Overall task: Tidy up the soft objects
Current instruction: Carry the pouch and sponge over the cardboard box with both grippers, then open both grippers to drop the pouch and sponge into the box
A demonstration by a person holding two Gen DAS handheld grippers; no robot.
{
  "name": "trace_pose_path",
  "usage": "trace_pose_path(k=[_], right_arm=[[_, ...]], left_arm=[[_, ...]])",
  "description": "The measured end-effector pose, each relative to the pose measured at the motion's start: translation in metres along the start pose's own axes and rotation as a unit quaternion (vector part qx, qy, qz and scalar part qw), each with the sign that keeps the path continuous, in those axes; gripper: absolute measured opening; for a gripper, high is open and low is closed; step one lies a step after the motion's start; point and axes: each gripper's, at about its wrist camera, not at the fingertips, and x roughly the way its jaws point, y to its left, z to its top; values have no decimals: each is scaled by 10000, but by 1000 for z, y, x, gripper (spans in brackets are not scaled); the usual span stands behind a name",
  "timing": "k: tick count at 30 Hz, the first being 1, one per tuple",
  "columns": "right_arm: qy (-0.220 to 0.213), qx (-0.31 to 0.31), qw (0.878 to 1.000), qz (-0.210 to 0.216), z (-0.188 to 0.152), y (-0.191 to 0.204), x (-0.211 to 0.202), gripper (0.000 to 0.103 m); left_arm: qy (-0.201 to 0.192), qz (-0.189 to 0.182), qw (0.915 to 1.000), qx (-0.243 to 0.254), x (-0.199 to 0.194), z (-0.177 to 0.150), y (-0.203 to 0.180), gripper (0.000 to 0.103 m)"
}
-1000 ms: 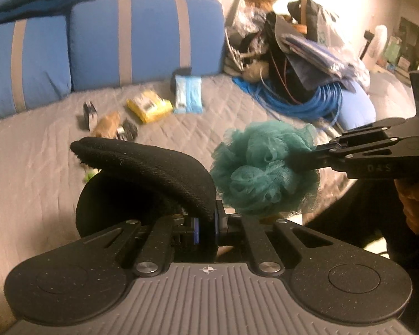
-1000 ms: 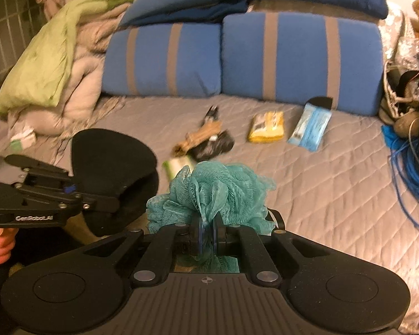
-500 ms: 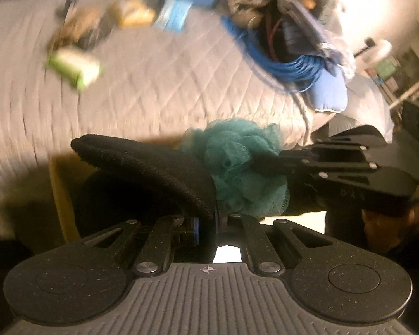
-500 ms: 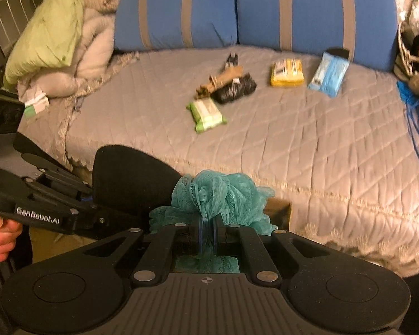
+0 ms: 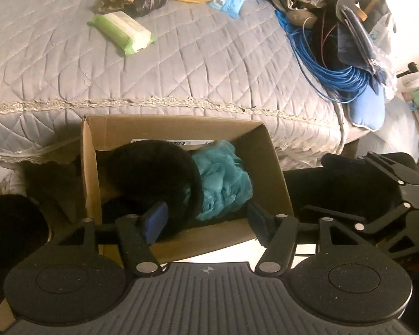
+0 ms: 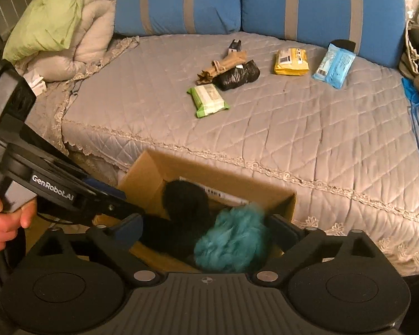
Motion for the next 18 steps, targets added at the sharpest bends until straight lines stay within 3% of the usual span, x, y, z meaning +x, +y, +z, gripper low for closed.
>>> trace_pose_path(k=[6, 18], right_arm=[[129, 38, 9998, -153, 0, -2, 6, 103], [383, 398, 9966, -618, -2, -15, 17, 103]], left_arm=[[-45, 126, 9999, 47, -1, 0, -2, 62], [-427, 958, 9941, 279, -6, 1, -5, 62]])
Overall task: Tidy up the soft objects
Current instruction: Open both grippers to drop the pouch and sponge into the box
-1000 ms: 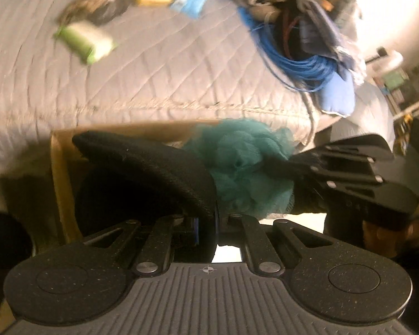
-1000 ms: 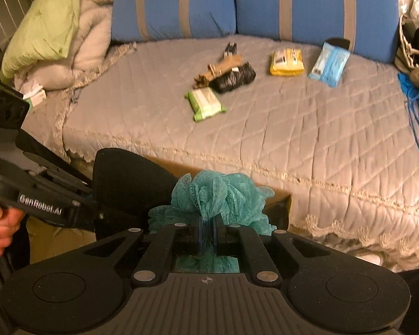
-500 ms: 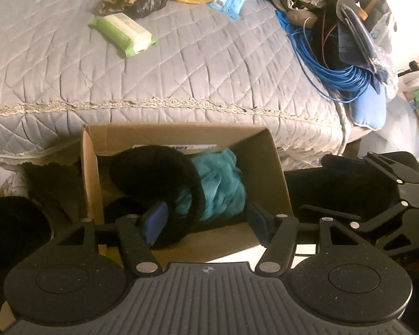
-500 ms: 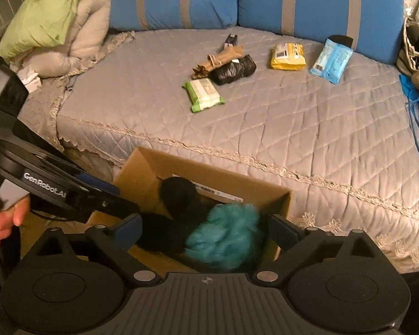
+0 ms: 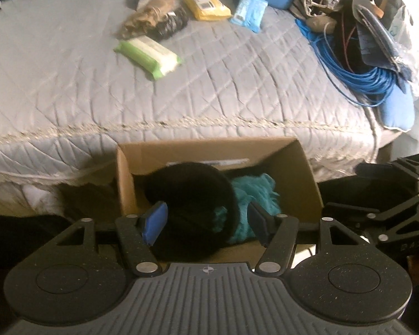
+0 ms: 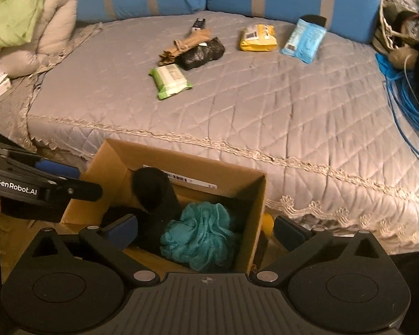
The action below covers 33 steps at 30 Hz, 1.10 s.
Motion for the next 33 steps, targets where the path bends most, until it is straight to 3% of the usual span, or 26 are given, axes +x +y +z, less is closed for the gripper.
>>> trace_pose_path(k=[14, 33], right_arm=[[61, 59, 9998, -175, 2, -2, 3, 103], [-256, 721, 9967, -282, 14, -23, -1, 103]], left_arm=[[-559, 572, 9968, 79, -12, 7, 3, 62], [-742, 891, 9932, 141, -11, 16, 4, 62]])
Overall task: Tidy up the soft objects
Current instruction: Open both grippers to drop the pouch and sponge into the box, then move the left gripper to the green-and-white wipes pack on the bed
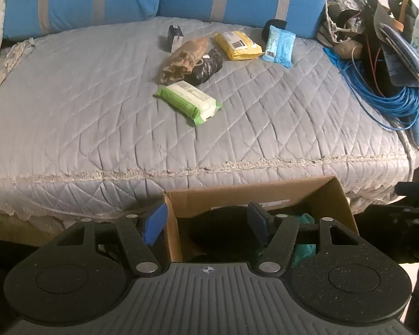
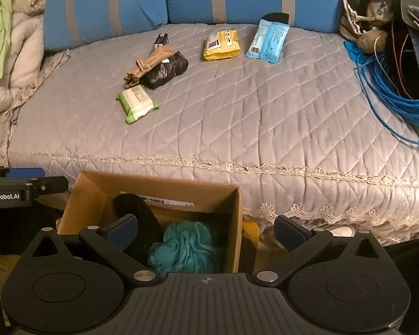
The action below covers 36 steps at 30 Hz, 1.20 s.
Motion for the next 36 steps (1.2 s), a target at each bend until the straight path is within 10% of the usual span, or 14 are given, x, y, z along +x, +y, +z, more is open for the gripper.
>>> trace_pose_path(k=[36], right_arm=[[-1319, -170, 9887, -697, 82, -29, 38, 103]], left_arm=[[-492, 298, 9983, 58, 59, 71, 22, 72]])
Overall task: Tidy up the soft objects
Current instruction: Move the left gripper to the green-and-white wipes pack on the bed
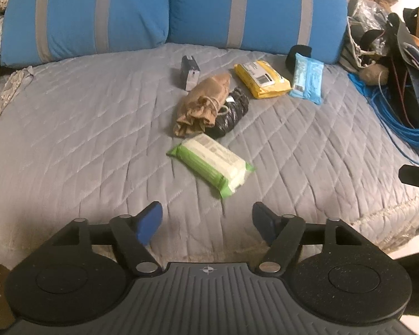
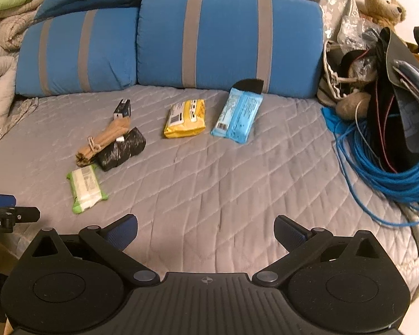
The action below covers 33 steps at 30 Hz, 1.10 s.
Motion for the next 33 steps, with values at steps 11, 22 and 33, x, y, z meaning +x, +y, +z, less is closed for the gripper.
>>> trace_pose_path(k=[11, 22, 33], right_arm=[[28, -135, 9996, -234, 20, -6, 26, 103], [174, 230, 9995, -133, 27, -23, 33, 103], [214, 291, 9993, -84, 25, -30, 30, 103]], left_arm=[[179, 44, 9998, -42, 34, 23, -3, 76], [666, 110, 9961, -574, 80, 45, -6, 78], [975, 393, 9895, -993, 115, 60, -12, 78]])
